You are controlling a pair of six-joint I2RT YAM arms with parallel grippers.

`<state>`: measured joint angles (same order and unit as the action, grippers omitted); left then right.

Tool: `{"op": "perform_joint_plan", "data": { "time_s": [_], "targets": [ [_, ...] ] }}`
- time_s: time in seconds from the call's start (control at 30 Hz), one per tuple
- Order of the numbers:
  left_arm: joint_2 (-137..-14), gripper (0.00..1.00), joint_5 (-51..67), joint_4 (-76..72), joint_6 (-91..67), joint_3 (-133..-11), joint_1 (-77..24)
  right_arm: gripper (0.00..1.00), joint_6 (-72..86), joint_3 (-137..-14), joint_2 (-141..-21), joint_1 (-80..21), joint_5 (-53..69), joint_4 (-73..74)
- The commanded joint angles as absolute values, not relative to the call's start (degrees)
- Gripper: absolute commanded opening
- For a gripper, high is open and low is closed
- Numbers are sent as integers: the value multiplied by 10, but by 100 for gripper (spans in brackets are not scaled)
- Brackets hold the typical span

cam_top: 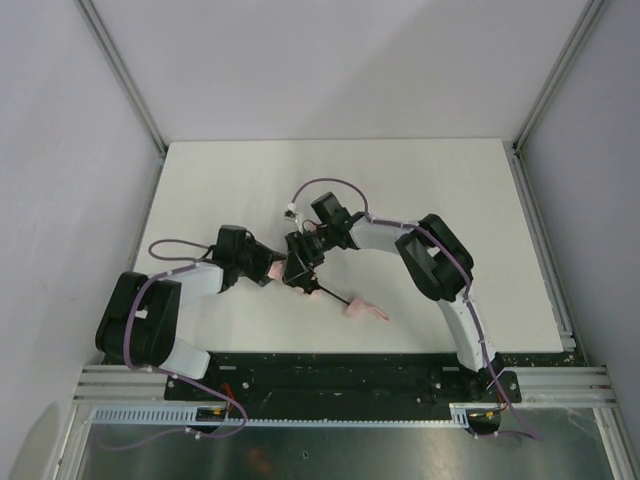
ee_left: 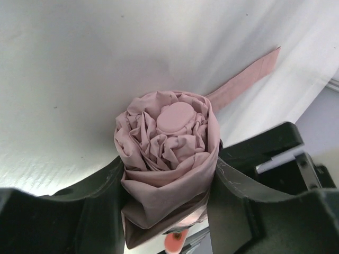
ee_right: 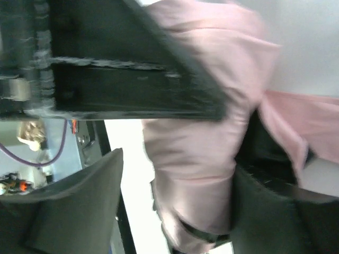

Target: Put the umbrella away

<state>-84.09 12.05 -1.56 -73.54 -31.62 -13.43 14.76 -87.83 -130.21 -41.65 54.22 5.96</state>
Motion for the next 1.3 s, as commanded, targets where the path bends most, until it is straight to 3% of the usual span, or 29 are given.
{"op": "perform_joint_plan", "data": {
  "time_s": [0.0, 0.17, 0.43, 0.6, 0.87, 1.03, 1.17, 1.27],
  "targets": [
    [-877, 0, 77, 11, -695, -287, -148, 83, 69, -886, -1227, -452, 363, 175],
    [-869, 0, 88, 31, -688, -285, -147, 93, -22, -828, -1128, -485, 167, 163],
    [-883, 0, 109, 104, -687, -310, -146, 95, -170, -760, -1097, -598, -163, 24],
    [-883, 0, 116, 118, -689, -316, -146, 94, -231, -760, -1144, -638, -218, -57],
    [-880, 0, 114, 139, -691, -325, -140, 87, -225, -751, -1200, -642, -233, -71],
    [-892, 0, 126, 140, -689, -332, -138, 72, -212, -731, -1210, -631, -245, -80],
    [-892, 1, 128, 140, -678, -340, -137, 38, -197, -717, -1212, -616, -226, -72],
    [-888, 24, 118, 139, -668, -349, -136, 23, -174, -707, -1210, -606, -182, -60]
  ]
}}
